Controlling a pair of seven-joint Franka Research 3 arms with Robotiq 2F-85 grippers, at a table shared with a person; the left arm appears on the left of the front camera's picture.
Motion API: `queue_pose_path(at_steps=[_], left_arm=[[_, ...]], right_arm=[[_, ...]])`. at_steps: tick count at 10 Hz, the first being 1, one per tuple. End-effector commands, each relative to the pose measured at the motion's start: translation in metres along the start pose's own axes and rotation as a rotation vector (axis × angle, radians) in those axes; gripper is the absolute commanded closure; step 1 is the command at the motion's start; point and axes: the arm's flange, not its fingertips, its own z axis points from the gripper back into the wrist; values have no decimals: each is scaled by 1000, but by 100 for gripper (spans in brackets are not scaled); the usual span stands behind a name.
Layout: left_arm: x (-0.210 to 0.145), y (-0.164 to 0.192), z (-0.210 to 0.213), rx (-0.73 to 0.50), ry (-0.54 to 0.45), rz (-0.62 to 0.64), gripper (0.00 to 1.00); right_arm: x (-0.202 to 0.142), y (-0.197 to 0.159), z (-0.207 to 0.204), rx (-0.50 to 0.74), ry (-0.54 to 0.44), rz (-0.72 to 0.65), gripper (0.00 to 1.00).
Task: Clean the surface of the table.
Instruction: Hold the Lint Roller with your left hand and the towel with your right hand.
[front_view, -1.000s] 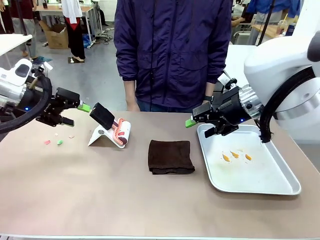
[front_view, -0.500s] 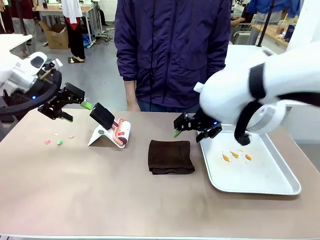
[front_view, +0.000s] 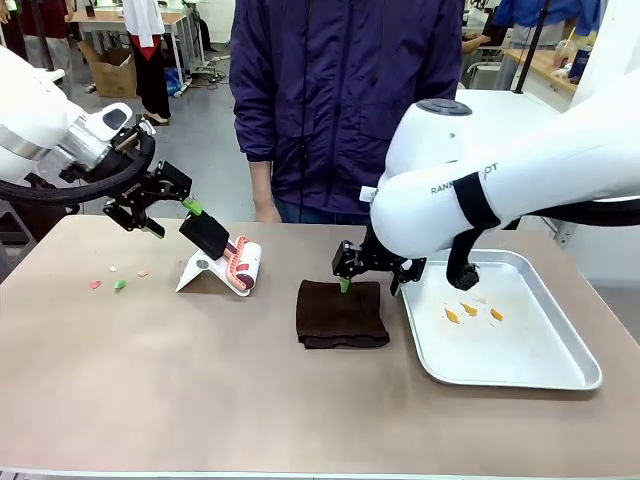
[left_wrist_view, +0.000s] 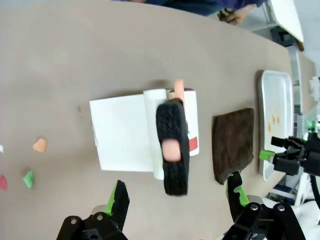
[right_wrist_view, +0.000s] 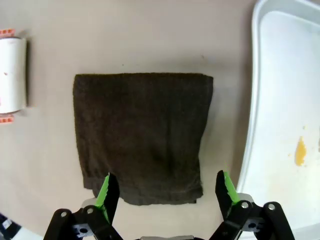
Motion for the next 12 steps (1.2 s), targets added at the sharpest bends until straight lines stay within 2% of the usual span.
queue_pose_path(at_steps=[1,5,8,12], left_arm=[[13,-1,-4,1,-5,32,0],[17,0,-16,0,32,22,0],[15,-1,-24,-2,50,11,0],[16,3,-25,-3,50,18,0]], right_arm=[[15,22,-17,-48,26,-22,0],[24,19,-52,-92,86,-59,0],[25,12,-57,-143,74,-84,0],[24,10,-60,-134,65,-98,0]])
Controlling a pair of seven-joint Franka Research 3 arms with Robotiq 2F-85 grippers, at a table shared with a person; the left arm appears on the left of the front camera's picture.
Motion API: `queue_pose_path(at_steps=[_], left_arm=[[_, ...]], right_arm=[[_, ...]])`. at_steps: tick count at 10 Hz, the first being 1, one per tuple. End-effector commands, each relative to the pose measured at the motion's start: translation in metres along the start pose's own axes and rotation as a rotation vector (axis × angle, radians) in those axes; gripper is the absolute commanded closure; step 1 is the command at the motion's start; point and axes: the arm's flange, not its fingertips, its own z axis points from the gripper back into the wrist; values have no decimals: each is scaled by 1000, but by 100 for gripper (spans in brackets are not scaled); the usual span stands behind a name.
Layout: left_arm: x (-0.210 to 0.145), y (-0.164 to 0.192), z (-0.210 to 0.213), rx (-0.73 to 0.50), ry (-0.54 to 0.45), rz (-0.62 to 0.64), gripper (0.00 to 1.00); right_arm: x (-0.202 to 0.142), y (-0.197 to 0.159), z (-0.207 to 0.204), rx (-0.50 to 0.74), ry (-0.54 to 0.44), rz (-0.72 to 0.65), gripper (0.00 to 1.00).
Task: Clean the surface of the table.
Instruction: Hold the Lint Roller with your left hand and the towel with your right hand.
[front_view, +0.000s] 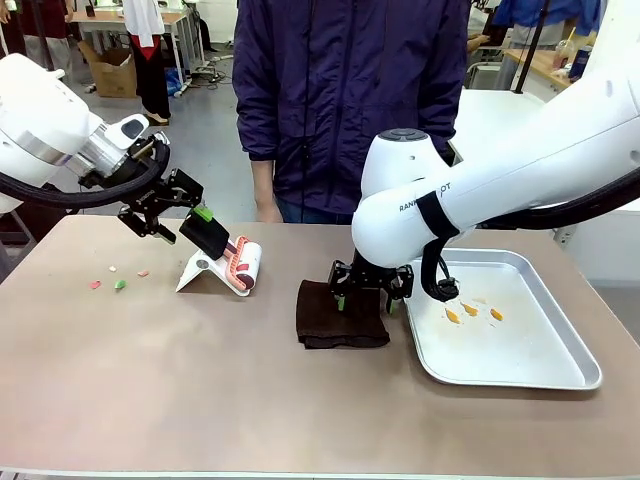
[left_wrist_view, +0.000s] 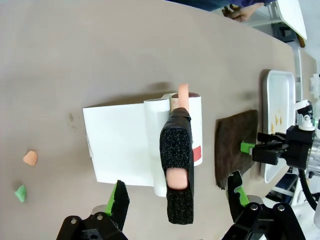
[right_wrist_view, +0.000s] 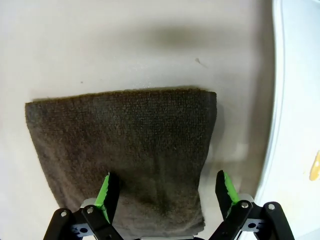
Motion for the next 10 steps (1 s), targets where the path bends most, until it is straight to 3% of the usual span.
queue_pose_path(at_steps=[1,2,3,4,5,6,7,8,9,10], left_arm=[[3,-3,-1,-10,5,13,0],[3,-3,-1,-37,-7,9,0],[3,-3,-2,-51,-16,9,60],[3,-4,-3,-65,-21,4,60],[4,-5,-5,-65,-19,2,100],[5,-5,-6,-68,-18,-2,65],[6,-5,-7,-72,-21,-7,100],[6,-6,-8,-76,-25,-13,100],[6,-6,-8,-78,-24,-13,100],[7,-6,-8,-78,-26,-13,100]], right_arm=[[2,6,1,-36,-30,-29,0],[1,6,2,-33,-24,-31,0],[0,6,1,-27,-6,-32,7],[0,5,0,-21,14,-42,60],[1,4,-1,-12,20,-52,67],[1,4,0,-8,25,-49,100],[2,3,1,-7,29,-45,100],[3,3,1,-4,32,-45,100],[3,3,1,-4,34,-44,86],[3,3,1,0,36,-42,96]])
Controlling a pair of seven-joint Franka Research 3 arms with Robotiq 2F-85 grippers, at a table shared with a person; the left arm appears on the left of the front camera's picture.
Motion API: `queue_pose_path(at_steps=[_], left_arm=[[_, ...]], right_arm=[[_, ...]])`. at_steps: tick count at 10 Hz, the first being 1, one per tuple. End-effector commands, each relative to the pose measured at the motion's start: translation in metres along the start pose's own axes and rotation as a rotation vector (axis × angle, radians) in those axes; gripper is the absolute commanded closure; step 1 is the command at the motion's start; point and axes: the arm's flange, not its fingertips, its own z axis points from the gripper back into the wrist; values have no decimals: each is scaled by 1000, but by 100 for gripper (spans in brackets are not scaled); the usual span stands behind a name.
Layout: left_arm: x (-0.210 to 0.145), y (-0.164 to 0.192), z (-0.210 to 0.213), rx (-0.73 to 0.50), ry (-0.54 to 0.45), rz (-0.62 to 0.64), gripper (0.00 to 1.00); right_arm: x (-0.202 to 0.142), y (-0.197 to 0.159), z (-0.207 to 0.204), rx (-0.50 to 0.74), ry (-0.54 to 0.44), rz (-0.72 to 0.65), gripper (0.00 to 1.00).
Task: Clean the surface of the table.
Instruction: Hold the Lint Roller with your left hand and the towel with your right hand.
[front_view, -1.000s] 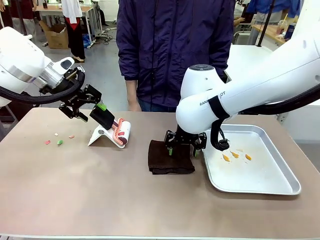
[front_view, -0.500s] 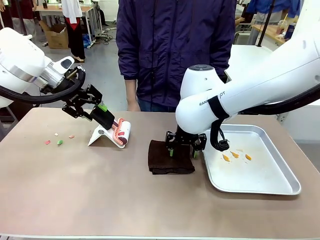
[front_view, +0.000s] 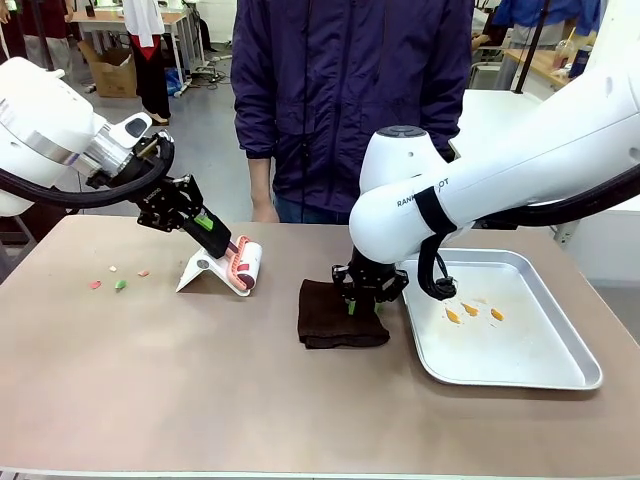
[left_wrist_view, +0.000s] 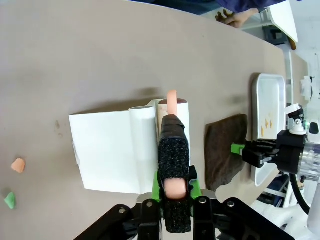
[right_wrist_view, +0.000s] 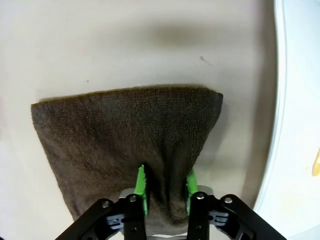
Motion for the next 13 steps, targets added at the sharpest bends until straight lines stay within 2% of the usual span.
queue_pose_path(at_steps=[1,6,7,8,10,13], left_arm=[[3,-1,-2,-28,-14,-19,100],[-10,-6,8,-46,-43,-45,100],[-15,-8,15,-63,-52,-55,100],[-22,-11,23,-81,-69,-74,100],[-39,-17,47,-150,-97,-106,100],[-73,-13,89,-294,-114,-19,100]], right_arm=[[3,-1,-2,-6,24,-28,100],[-2,-2,-1,6,17,-16,100],[-2,-5,4,44,9,-11,100],[-2,-14,16,132,-5,-16,100],[5,-50,47,406,-46,-66,100],[6,-96,73,820,-15,-4,100]])
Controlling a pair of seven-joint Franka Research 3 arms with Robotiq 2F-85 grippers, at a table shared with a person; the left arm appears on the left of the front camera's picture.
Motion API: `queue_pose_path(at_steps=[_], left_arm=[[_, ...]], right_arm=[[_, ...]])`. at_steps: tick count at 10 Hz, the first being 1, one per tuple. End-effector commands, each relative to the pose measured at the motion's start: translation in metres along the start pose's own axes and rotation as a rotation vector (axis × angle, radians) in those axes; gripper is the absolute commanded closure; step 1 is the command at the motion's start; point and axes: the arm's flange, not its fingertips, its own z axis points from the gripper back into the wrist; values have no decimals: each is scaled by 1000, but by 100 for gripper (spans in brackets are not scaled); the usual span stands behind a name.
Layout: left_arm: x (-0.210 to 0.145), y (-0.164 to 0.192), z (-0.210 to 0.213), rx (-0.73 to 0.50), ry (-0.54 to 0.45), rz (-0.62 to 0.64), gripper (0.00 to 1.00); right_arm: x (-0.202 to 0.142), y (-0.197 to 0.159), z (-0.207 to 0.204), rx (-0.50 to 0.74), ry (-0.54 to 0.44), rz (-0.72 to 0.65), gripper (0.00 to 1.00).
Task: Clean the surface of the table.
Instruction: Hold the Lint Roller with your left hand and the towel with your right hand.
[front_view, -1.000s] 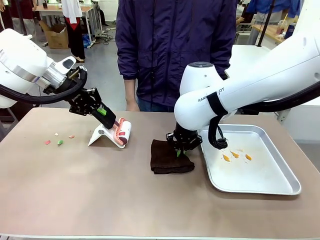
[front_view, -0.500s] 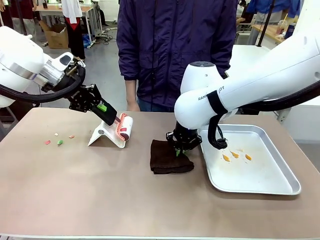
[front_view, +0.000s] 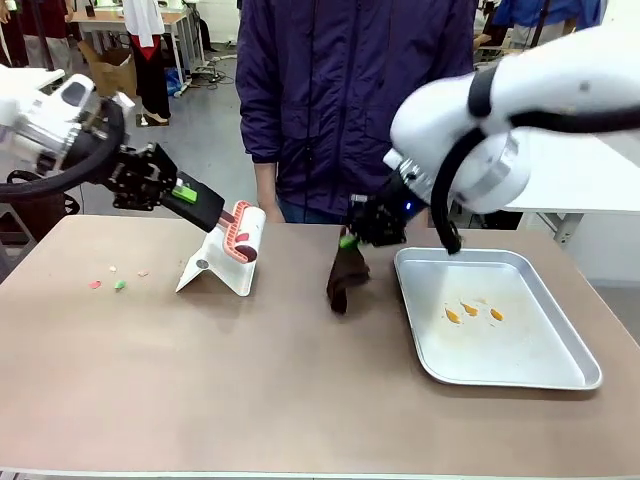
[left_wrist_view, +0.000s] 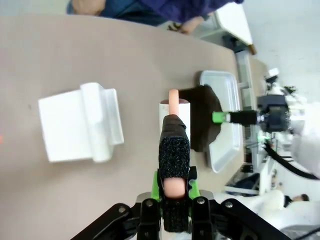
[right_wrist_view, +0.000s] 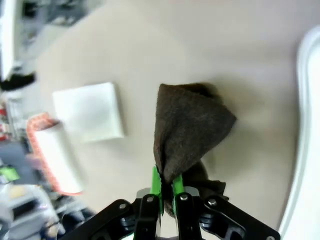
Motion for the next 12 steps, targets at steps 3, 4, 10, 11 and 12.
queue_pose_path(at_steps=[3,4,10,11,12], left_arm=[[-57,20,74,-258,-18,84,100],[-69,30,87,-299,0,101,100],[-129,143,170,-452,-85,111,100],[-138,169,186,-506,-119,107,100],[-143,197,197,-544,-184,154,100]], right_arm=[[-38,-92,76,556,178,88,100],[-51,-106,97,609,194,141,100],[-87,-227,189,703,-32,-12,100],[-89,-244,200,718,-67,-52,100],[-92,-257,209,759,-103,-56,100]])
